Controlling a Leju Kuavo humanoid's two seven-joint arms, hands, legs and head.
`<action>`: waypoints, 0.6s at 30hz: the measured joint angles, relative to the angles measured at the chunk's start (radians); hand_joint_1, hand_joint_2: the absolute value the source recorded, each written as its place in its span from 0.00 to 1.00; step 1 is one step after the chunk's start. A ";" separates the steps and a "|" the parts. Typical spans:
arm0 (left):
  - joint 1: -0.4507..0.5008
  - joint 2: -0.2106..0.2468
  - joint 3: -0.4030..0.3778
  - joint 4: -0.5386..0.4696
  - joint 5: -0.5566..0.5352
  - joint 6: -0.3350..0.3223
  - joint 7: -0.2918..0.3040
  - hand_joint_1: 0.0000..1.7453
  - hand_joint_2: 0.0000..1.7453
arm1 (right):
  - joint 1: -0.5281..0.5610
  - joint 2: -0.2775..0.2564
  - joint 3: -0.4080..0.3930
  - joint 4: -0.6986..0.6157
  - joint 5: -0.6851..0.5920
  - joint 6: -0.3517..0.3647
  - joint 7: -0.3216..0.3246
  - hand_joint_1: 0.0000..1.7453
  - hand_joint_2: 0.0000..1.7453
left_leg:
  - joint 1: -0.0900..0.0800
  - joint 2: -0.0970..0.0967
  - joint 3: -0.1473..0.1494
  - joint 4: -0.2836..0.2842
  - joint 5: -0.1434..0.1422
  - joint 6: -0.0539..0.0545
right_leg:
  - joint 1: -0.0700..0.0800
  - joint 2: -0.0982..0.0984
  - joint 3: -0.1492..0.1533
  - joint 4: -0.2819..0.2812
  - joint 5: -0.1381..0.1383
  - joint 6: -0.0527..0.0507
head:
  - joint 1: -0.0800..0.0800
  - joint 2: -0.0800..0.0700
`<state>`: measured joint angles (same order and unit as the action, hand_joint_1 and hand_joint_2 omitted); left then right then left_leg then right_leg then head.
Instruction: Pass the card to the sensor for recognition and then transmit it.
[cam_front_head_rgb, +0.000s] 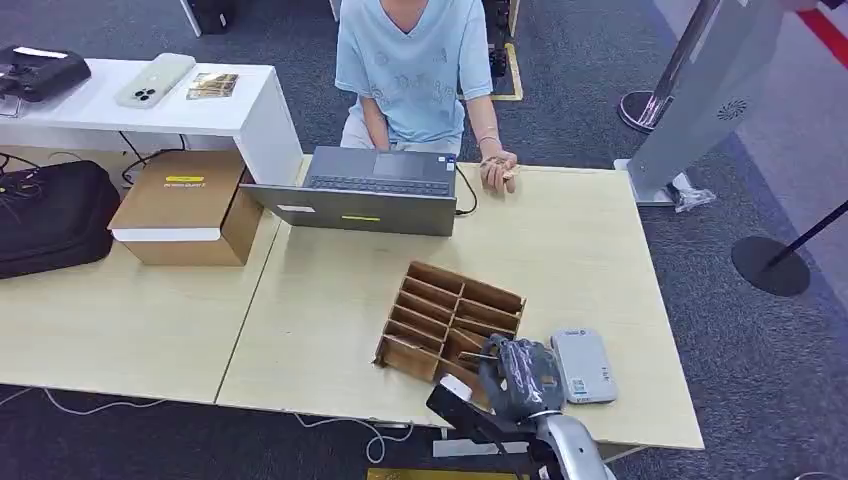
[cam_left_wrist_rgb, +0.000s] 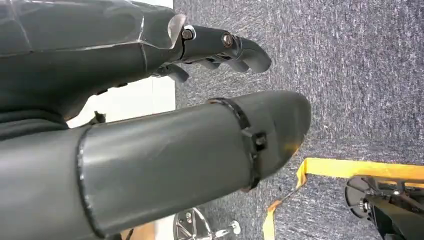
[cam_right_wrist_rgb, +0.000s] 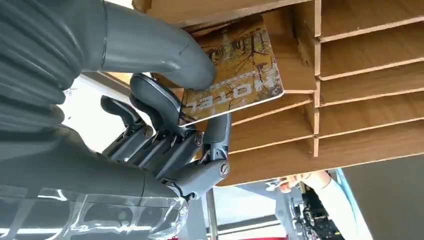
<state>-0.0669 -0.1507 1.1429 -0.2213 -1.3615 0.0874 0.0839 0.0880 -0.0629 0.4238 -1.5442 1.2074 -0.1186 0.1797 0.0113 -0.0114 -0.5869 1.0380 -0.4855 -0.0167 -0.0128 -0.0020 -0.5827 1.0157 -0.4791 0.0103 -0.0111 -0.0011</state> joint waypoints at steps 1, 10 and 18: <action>0.000 0.000 0.000 0.000 0.000 0.000 0.000 0.00 0.00 | 0.000 0.000 0.000 0.000 -0.003 -0.008 -0.005 1.00 1.00 | 0.000 0.000 0.000 0.000 0.000 0.000 | 0.000 0.000 0.000 0.000 0.000 0.000 | 0.000 0.000; 0.000 0.000 0.000 0.000 -0.009 0.002 0.000 0.00 0.00 | -0.001 0.000 -0.007 -0.029 -0.065 -0.087 -0.076 1.00 1.00 | 0.000 0.000 0.000 0.000 0.000 0.000 | 0.000 0.000 0.000 0.000 0.000 0.000 | 0.000 0.000; 0.000 0.000 0.000 0.000 -0.010 0.003 0.000 0.00 0.00 | 0.001 0.000 -0.015 -0.059 -0.114 -0.108 -0.115 1.00 1.00 | 0.000 0.000 0.000 0.000 0.000 0.000 | 0.000 0.000 0.000 0.000 0.000 0.000 | 0.000 0.000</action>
<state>-0.0668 -0.1507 1.1425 -0.2213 -1.3718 0.0908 0.0839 0.0889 -0.0629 0.4093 -1.6030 1.0929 -0.2270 0.0652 0.0113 -0.0113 -0.5868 1.0380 -0.4855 -0.0167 -0.0128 -0.0019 -0.5827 1.0157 -0.4791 0.0103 -0.0111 -0.0011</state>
